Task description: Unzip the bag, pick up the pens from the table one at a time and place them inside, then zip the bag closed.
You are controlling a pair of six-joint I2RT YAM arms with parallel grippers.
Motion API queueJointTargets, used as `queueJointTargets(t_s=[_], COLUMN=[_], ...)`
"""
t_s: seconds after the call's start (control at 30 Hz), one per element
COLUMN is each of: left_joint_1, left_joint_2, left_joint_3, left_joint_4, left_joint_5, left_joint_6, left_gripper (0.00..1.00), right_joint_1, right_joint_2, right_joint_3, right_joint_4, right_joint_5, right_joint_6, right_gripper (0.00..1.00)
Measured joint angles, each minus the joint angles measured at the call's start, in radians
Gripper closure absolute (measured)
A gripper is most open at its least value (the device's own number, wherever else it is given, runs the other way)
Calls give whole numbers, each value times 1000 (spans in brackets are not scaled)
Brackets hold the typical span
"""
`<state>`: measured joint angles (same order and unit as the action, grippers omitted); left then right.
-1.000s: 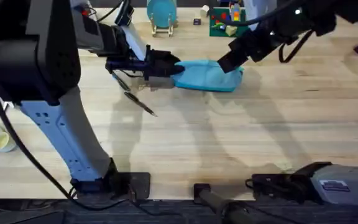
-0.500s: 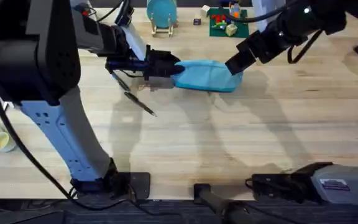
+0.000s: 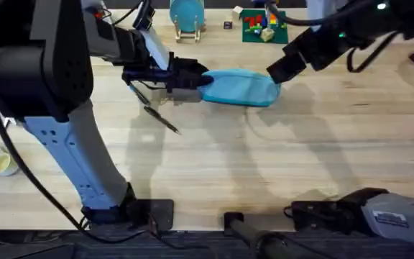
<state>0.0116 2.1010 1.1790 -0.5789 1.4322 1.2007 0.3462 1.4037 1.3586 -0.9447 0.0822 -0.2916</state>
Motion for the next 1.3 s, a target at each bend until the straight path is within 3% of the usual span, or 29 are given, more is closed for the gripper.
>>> queueJointTargets(t_s=[0.27,0.53,0.8,1.3], left_joint_1=[0,0,0,0], left_joint_2=[0,0,0,0], left_joint_3=[0,0,0,0], left_joint_4=[0,0,0,0], left_joint_5=[0,0,0,0], left_joint_6=[0,0,0,0], left_gripper=[959,959,959,959], right_joint_1=[-12,-189,-311,-317], right_joint_2=[-99,-140,-140,-19], right_joint_3=[0,0,0,0], right_joint_4=[-18,-112,-204,-253], right_joint_5=[-38,-307,-557,-629], right_joint_6=[-22,-69,-298,-506], right_gripper=[5,5,5,5])
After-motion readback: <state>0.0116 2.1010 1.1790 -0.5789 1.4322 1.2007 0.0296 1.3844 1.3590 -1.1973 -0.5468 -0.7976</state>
